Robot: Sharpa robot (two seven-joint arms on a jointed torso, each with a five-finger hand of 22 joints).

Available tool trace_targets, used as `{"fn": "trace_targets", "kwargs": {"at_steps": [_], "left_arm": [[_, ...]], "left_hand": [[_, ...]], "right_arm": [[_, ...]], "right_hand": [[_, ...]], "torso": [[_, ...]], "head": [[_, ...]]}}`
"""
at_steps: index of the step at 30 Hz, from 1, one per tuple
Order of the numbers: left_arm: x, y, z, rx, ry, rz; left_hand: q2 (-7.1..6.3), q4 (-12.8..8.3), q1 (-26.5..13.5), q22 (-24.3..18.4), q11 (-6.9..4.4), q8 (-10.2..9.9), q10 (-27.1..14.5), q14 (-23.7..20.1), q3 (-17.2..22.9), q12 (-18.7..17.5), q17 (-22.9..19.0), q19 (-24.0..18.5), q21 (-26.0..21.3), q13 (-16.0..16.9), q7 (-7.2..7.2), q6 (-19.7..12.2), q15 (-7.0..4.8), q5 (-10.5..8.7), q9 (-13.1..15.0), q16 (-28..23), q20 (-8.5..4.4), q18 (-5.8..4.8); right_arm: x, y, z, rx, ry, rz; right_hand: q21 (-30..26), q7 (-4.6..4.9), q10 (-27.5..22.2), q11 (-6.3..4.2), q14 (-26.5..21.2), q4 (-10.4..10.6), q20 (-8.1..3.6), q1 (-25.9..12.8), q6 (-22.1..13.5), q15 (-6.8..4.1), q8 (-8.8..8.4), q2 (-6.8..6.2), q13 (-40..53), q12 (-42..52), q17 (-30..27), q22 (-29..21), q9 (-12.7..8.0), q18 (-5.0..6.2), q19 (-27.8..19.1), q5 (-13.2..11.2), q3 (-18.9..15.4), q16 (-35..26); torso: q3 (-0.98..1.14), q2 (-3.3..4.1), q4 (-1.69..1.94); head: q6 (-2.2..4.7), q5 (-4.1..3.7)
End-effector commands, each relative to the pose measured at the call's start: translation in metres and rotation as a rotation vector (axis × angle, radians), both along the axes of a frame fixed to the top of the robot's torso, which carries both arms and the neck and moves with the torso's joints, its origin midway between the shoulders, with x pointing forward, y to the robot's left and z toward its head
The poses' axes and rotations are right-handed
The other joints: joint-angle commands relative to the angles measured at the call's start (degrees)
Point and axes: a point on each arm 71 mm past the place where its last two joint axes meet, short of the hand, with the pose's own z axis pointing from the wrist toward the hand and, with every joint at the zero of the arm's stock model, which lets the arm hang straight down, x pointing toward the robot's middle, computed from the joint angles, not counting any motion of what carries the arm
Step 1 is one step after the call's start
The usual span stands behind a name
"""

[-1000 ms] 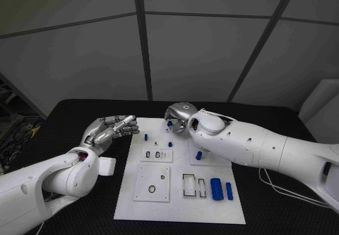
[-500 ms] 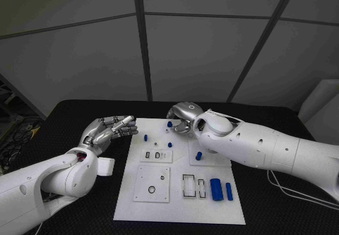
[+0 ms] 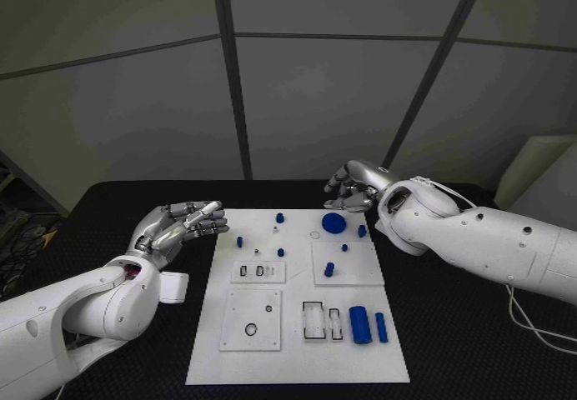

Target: Assemble the parts on the task board

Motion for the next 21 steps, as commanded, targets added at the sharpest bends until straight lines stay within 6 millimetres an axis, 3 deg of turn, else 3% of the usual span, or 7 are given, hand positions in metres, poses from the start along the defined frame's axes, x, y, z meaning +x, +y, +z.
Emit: {"fn": "trace_targets", "kwargs": {"at_steps": [1, 4, 7, 9, 13, 21], "left_arm": [[0.001, -0.001, 0.001, -0.004, -0.01, -0.017], [0.001, -0.001, 0.001, -0.003, -0.009, -0.017], [0.002, -0.001, 0.001, -0.004, -0.008, -0.019], [0.002, -0.002, 0.0, -0.005, -0.008, -0.021], [0.002, -0.002, 0.0, -0.006, -0.007, -0.024], [0.001, -0.004, 0.0, -0.008, -0.006, -0.029]], "left_hand": [[0.4, -0.1, -0.1, -0.1, 0.24, -0.3, 0.2, 0.1, -0.3, -0.2, -0.1, -0.1, -0.2, -0.1, 0.21, 0.3, 0.33, -0.31, -0.1, -0.3, 0.4, -0.78], [0.4, -0.1, -0.1, -0.1, 0.24, -0.3, 0.2, 0.1, -0.3, -0.2, -0.1, -0.1, -0.2, -0.1, 0.21, 0.3, 0.33, -0.31, -0.1, -0.3, 0.4, -0.78], [0.4, -0.1, -0.1, -0.1, 0.24, -0.3, 0.2, 0.1, -0.3, -0.2, -0.1, -0.1, -0.2, -0.1, 0.21, 0.3, 0.33, -0.31, -0.1, -0.3, 0.4, -0.78], [0.4, -0.1, -0.1, -0.1, 0.24, -0.3, 0.2, 0.1, -0.3, -0.2, -0.1, -0.1, -0.2, -0.1, 0.21, 0.3, 0.33, -0.31, -0.1, -0.3, 0.4, -0.78], [0.4, -0.1, -0.1, -0.1, 0.24, -0.3, 0.2, 0.1, -0.3, -0.2, -0.1, -0.1, -0.2, -0.1, 0.21, 0.3, 0.33, -0.31, -0.1, -0.3, 0.4, -0.78], [0.4, -0.1, -0.1, -0.1, 0.24, -0.3, 0.2, 0.1, -0.3, -0.2, -0.1, -0.1, -0.2, -0.1, 0.21, 0.3, 0.33, -0.31, -0.1, -0.3, 0.4, -0.78]], "right_arm": [[0.001, -0.01, -0.006, 0.062, 0.14, -0.054], [0.002, -0.015, -0.009, 0.05, 0.172, -0.074], [0.003, -0.015, -0.011, 0.022, 0.196, -0.085], [0.004, -0.013, -0.013, -0.004, 0.212, -0.087], [0.006, -0.009, -0.016, -0.03, 0.224, -0.085], [0.009, -0.003, -0.024, -0.058, 0.241, -0.09]], "right_hand": [[0.8, -0.55, 1.9, -0.58, 1.3, 0.9, -0.72, -0.2, -0.3, -0.7, -0.18, -0.9, 4.0, 3.8, 4.7, 12.5, 0.4, -1.12, 4.6, -0.1, -1.4, 3.1], [1.5, -0.68, 2.0, -0.69, 2.1, 2.0, -0.92, 0.5, -1.2, -0.78, -0.63, -0.82, 20.9, 19.9, 12.0, 13.9, 1.0, -1.45, 5.4, 0.0, -3.2, 7.7], [2.0, -0.51, 1.3, -0.18, 3.0, 4.0, -0.59, 1.6, -2.6, -0.5, -0.68, -0.23, 45.6, 43.7, 22.1, 15.1, 2.1, -1.72, 6.1, 0.1, -5.7, 13.4], [2.0, -0.12, 1.4, 0.04, 3.2, 5.0, -0.28, 2.0, -3.6, -0.3, -0.78, -0.25, 52.9, 50.8, 24.8, 15.1, 2.5, -1.72, 6.1, 0.1, -6.8, 14.9], [2.0, 0.36, 1.7, 0.52, 3.4, 6.7, 0.16, 3.2, -5.1, 0.3, -0.78, -0.07, 60.5, 58.1, 27.7, 15.1, 3.3, -1.72, 6.1, 0.2, -8.1, 16.3], [2.0, 0.82, 2.4, 0.88, 3.6, 8.1, 0.53, 4.1, -6.5, 0.72, -0.77, -0.23, 64.0, 61.5, 29.5, 15.1, 3.8, -1.72, 6.1, 0.2, -8.9, 17.2]], "torso": [[0.31, -0.33, -0.55], [0.54, -0.34, -0.7], [0.46, -0.27, -0.59], [0.34, -0.24, -0.46], [0.31, -0.23, -0.45], [0.23, -0.32, -0.4]], "head": [[0.01, -0.27], [-0.09, -0.34], [-0.14, -0.48], [-0.27, -0.68], [-0.44, -0.74], [-0.88, -0.81]]}}
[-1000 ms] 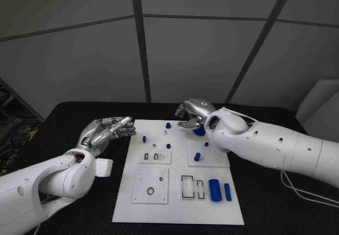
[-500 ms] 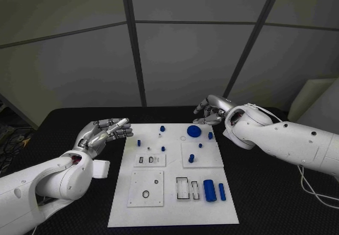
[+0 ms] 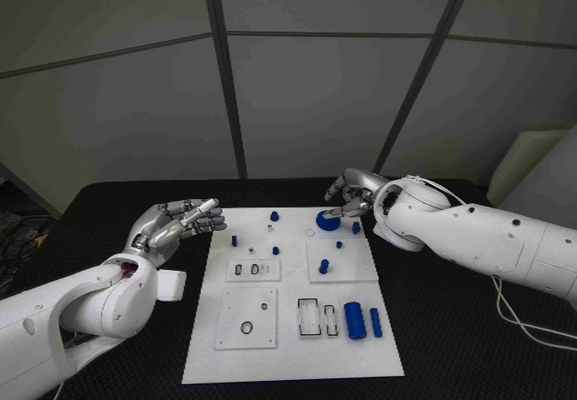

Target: Assemble the parts on the task board

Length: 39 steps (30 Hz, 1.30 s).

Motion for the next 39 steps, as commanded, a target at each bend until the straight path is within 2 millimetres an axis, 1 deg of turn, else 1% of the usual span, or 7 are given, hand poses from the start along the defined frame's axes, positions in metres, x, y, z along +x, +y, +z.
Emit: {"fn": "trace_targets", "kwargs": {"at_steps": [1, 7, 15, 29, 32, 37, 39], "left_arm": [[-0.001, -0.003, 0.002, -0.005, -0.008, -0.02], [-0.001, -0.003, 0.002, -0.005, -0.008, -0.021], [-0.001, -0.003, 0.001, -0.005, -0.008, -0.02], [0.0, -0.003, 0.001, -0.005, -0.007, -0.02], [0.0, -0.003, 0.001, -0.005, -0.007, -0.02], [0.0, -0.004, 0.001, -0.005, -0.007, -0.02], [0.0, -0.003, 0.001, -0.005, -0.007, -0.02]], "left_hand": [[0.4, -0.1, -0.1, -0.1, 0.24, -0.3, 0.2, 0.1, -0.3, -0.2, -0.1, -0.1, -0.2, -0.1, 0.21, 0.3, 0.33, -0.32, -0.1, -0.3, 0.4, -0.78], [0.53, -0.3, -0.1, -0.1, 0.19, -0.4, 0.3, 0.1, -0.3, -0.3, -0.1, -0.1, -0.2, 0.0, 0.15, 0.4, 0.31, -0.33, -0.1, -0.4, 0.4, -0.77], [0.53, -0.3, -0.1, -0.1, 0.19, -0.4, 0.3, 0.1, -0.3, -0.3, -0.1, -0.1, -0.2, 0.0, 0.15, 0.4, 0.31, -0.33, -0.1, -0.4, 0.4, -0.77], [0.53, -0.3, -0.1, -0.1, 0.19, -0.4, 0.3, 0.1, -0.3, -0.3, -0.1, -0.1, -0.2, 0.0, 0.15, 0.4, 0.31, -0.33, -0.1, -0.4, 0.4, -0.77], [0.53, -0.3, -0.1, -0.1, 0.19, -0.4, 0.3, 0.1, -0.3, -0.3, -0.1, -0.1, -0.2, 0.0, 0.15, 0.4, 0.31, -0.33, -0.1, -0.4, 0.4, -0.77], [0.53, -0.3, -0.1, -0.1, 0.19, -0.4, 0.3, 0.1, -0.3, -0.3, -0.1, -0.1, -0.2, 0.0, 0.15, 0.4, 0.31, -0.33, -0.1, -0.4, 0.4, -0.77], [0.53, -0.3, -0.1, -0.1, 0.19, -0.4, 0.3, 0.1, -0.3, -0.3, -0.1, -0.1, -0.2, 0.0, 0.15, 0.4, 0.31, -0.33, -0.1, -0.4, 0.4, -0.77]], "right_arm": [[0.001, 0.0, -0.004, -0.041, 0.027, -0.007], [0.003, 0.0, -0.008, -0.054, 0.037, -0.014], [0.005, -0.005, -0.013, -0.076, 0.051, -0.028], [0.006, -0.003, -0.02, -0.096, 0.087, -0.014], [0.006, -0.002, -0.022, -0.096, 0.091, -0.012], [0.007, -0.001, -0.023, -0.095, 0.092, -0.011], [0.007, -0.001, -0.024, -0.095, 0.092, -0.013]], "right_hand": [[0.2, 0.03, 0.1, 0.34, 3.5, 0.4, 0.45, 0.7, -0.4, 0.51, -0.19, -0.09, 1.5, 0.4, 2.4, 15.1, 0.1, -0.84, 6.1, 0.2, 0.0, 0.4], [0.2, 0.04, 0.2, 0.36, 3.6, 0.5, 0.48, 0.8, -0.4, 0.53, -0.17, -0.06, 1.7, 0.6, 2.6, 15.1, 0.2, -0.84, 6.1, 0.3, 0.0, 0.5], [0.2, 0.06, 0.1, 0.37, 3.6, 0.7, 0.51, 1.1, -0.4, 0.55, -0.14, 0.01, 1.8, 0.6, 2.8, 15.1, 0.3, -0.84, 6.1, 0.5, 0.0, 0.6], [0.2, 0.04, 0.1, 0.38, 3.6, 0.8, 0.54, 1.5, -0.2, 0.57, -0.01, 0.17, 2.2, 1.0, 3.1, 15.1, 0.6, -0.84, 6.1, 0.7, 0.1, 0.7], [0.2, 0.02, 0.2, 0.37, 3.6, 0.8, 0.54, 1.6, 0.0, 0.56, 0.07, 0.28, 2.4, 1.2, 3.2, 15.1, 0.7, -0.84, 6.1, 0.7, 0.2, 0.8], [0.2, -0.02, 0.3, 0.34, 3.6, 0.9, 0.54, 1.7, 0.3, 0.55, 0.16, 0.52, 2.8, 1.6, 3.3, 15.1, 0.8, -0.84, 6.1, 0.8, 0.3, 0.8], [0.2, -0.05, 0.4, 0.32, 3.6, 1.0, 0.53, 1.7, 0.5, 0.53, 0.23, 0.84, 3.0, 1.8, 3.3, 15.1, 1.0, -0.84, 6.1, 0.8, 0.4, 0.8]], "torso": [[-0.04, -0.07, 0.02], [-0.04, -0.04, 0.01], [0.03, -0.03, -0.03], [0.01, -0.11, -0.01], [0.0, -0.08, -0.03], [0.0, -0.07, 0.05], [0.0, -0.07, 0.06]], "head": [[-0.21, -0.05], [-0.38, -0.04], [-0.59, 0.06], [-0.84, 0.17], [-0.82, 0.21], [-0.85, 0.19], [-0.9, 0.18]]}}
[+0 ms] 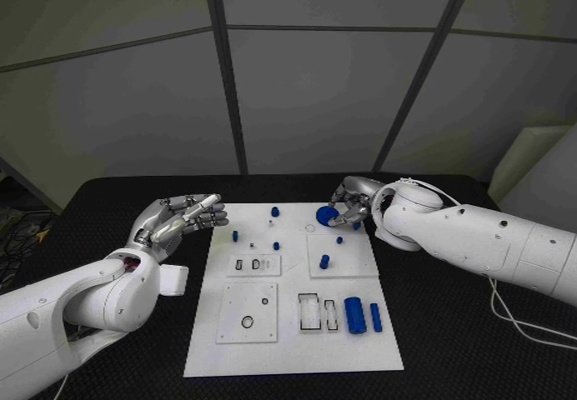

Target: Assemble the parts on the task board

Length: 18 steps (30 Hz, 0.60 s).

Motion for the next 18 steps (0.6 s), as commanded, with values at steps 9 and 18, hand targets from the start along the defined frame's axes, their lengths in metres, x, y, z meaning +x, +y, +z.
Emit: {"fn": "trace_targets", "kwargs": {"at_steps": [9, 18], "left_arm": [[0.0, -0.0012, 0.0012, -0.002, -0.008, -0.014], [0.0002, -0.0013, 0.0009, -0.002, -0.005, -0.016]], "left_hand": [[0.53, -0.1, -0.1, -0.1, 0.19, -0.4, 0.3, 0.1, -0.1, -0.3, -0.1, -0.1, -0.2, 0.0, 0.15, 0.4, 0.31, -0.33, -0.1, -0.1, 0.4, -0.77], [0.53, -0.1, -0.1, -0.1, 0.19, -0.4, 0.3, 0.1, -0.1, -0.3, -0.1, -0.1, -0.2, 0.0, 0.15, 0.4, 0.31, -0.33, -0.1, -0.1, 0.4, -0.77]], "right_arm": [[0.0018, 0.0006, -0.0019, -0.014, 0.008, -0.009], [0.0018, 0.0021, -0.0016, -0.039, -0.001, -0.028]], "right_hand": [[0.2, -0.39, 0.0, -0.14, 3.8, 0.9, 0.21, -0.2, 2.6, 0.15, 0.87, 1.29, 3.1, 0.2, 3.3, 15.1, 0.9, -0.86, 5.9, 0.5, 0.3, 0.4], [0.2, -0.85, 0.3, -0.52, 3.8, 1.9, -0.05, -1.7, 4.7, -0.15, 1.31, 1.49, 3.8, 0.8, 3.7, 15.1, 1.7, -0.86, 5.9, 0.7, -0.1, 0.5]], "torso": [[0.03, 0.03, -0.01], [0.03, 0.01, 0.06]], "head": [[-0.28, -0.03], [-0.47, -0.13]]}}
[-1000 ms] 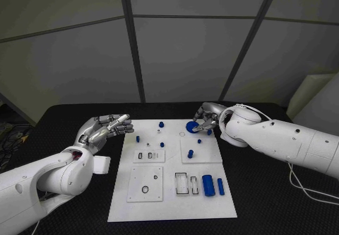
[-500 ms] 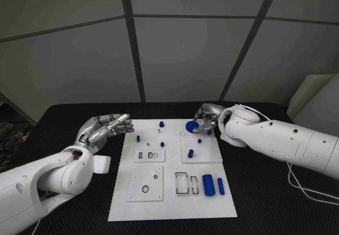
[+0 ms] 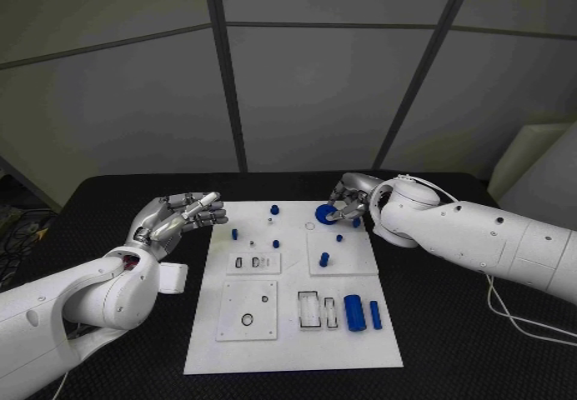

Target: Assemble the parts on the task board

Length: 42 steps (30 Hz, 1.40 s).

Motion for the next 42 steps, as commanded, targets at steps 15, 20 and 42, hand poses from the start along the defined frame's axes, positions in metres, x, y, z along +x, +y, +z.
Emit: {"fn": "trace_targets", "kwargs": {"at_steps": [15, 20, 42], "left_arm": [[0.0, -0.002, 0.001, -0.003, 0.0, -0.021], [0.0, -0.002, 0.001, -0.003, 0.0, -0.022], [-0.001, -0.001, 0.001, -0.002, 0.0, -0.02]], "left_hand": [[0.65, -0.2, -0.1, -0.1, 0.19, -0.5, 0.4, 0.1, -0.3, -0.4, -0.1, -0.1, -0.3, 0.0, 0.14, 0.5, 0.31, -0.36, -0.1, -0.3, 0.41, -0.77], [0.65, -0.2, -0.1, -0.1, 0.19, -0.5, 0.4, 0.1, -0.3, -0.4, -0.1, -0.1, -0.3, 0.0, 0.14, 0.5, 0.31, -0.36, -0.1, -0.3, 0.41, -0.77], [0.68, -0.3, -0.1, -0.2, 0.2, -0.5, 0.4, 0.1, -0.3, -0.4, -0.1, -0.1, -0.3, 0.0, 0.15, 0.5, 0.33, -0.39, -0.1, -0.4, 0.41, -0.77]], "right_arm": [[-0.007, 0.011, 0.005, -0.129, -0.135, 0.009], [-0.014, 0.02, 0.01, -0.123, -0.211, 0.038], [-0.043, 0.091, 0.018, -0.076, -0.3, 0.206]], "right_hand": [[0.2, -0.67, 1.2, -0.96, 4.0, -0.8, -0.53, 0.9, 3.1, -0.65, 0.96, 0.67, 5.5, 2.1, 4.3, 15.1, 1.2, -0.86, 5.9, 0.8, 1.0, 0.5], [0.2, -0.8, 1.9, -1.12, 4.0, -1.3, -0.77, 1.1, 3.5, -0.84, 0.69, 0.72, 6.8, 3.5, 4.5, 15.1, 1.6, -0.86, 5.9, 5.6, 1.6, 0.6], [0.2, -0.86, 2.2, -1.18, 4.0, -1.3, -0.83, 0.9, 3.8, -0.88, 0.48, 0.82, 7.2, 4.0, 4.7, 15.1, 1.9, -0.86, 5.9, 6.9, 2.0, 0.6]], "torso": [[0.0, -0.07, 0.01], [0.04, -0.09, -0.02], [-0.09, -0.01, 0.16]], "head": [[-0.06, -0.21], [0.08, -0.24], [0.36, 0.54]]}}
